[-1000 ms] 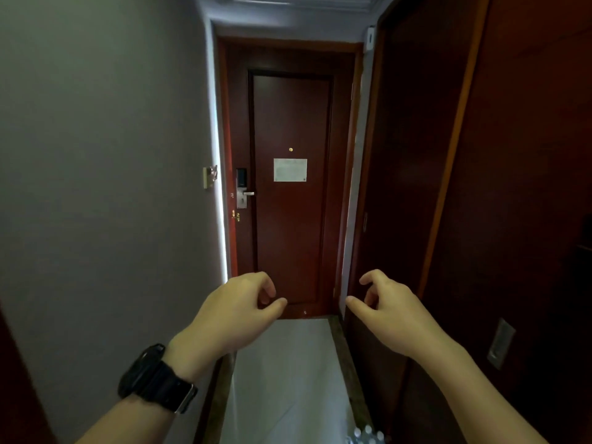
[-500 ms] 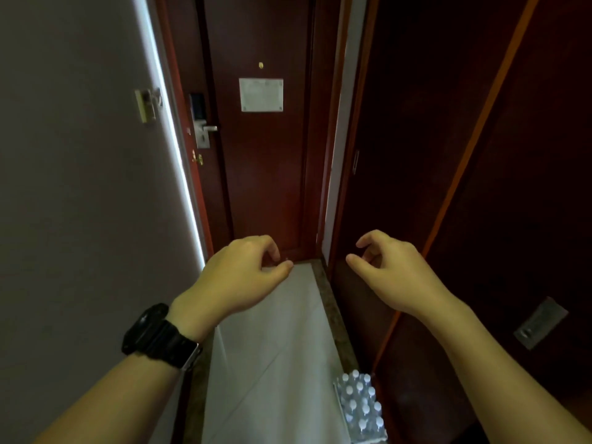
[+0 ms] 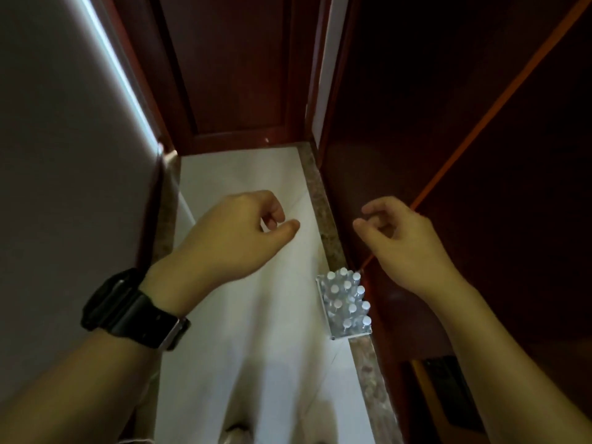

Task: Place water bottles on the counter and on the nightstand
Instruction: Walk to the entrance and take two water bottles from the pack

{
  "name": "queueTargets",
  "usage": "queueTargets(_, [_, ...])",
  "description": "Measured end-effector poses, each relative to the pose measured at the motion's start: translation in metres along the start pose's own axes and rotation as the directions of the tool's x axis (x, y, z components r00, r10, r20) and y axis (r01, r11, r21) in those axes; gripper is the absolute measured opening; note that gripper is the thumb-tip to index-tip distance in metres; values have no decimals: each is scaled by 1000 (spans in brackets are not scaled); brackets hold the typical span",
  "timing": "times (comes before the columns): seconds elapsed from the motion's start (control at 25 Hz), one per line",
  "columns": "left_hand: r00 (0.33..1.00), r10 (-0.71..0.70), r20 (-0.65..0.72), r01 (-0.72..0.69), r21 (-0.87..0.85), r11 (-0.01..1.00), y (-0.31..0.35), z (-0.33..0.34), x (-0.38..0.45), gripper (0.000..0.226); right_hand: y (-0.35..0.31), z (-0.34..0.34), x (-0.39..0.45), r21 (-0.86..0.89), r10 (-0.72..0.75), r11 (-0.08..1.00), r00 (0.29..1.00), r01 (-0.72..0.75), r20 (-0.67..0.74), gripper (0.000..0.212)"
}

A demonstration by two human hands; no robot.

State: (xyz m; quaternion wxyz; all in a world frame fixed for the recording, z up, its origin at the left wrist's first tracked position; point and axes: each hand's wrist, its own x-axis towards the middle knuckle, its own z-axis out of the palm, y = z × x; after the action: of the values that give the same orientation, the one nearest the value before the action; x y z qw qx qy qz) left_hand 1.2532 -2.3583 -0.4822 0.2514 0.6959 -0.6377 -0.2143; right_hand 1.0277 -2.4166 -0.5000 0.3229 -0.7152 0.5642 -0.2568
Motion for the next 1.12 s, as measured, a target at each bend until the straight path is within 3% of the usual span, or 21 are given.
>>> queueTargets(0.12, [999,-29,32,30,-34,999,-81,143,23,19,142,95,17,74,105,992,994,-102,-31,17])
queueTargets(0.32, [993,-38,114,50,-103,993,-194,359,56,17,360,217,34,55,197,980,977,-193,-84,18])
queueTargets(0.56, [980,16,200,20,-176,984,-262,565,97,10,551,309,23,100,391,917,920,-386,-37,23])
queueTargets(0.64, [950,94,298,-18,-249,968,-270,625,98,23,588,339,2,206,416,891,909,-405,-15,20])
queueTargets(0.76, [955,134,264,-30,-365,930,-278,685,91,53,618,371,-17,330,402,859,915,-391,38,52])
queueTargets(0.88, [996,12,92,17,-309,951,-294,716,91,58,636,389,-10,426,448,802,893,-418,34,62])
queueTargets(1.12, [986,117,117,-85,-247,965,-323,739,105,56,658,414,5,466,494,800,856,-378,-152,60])
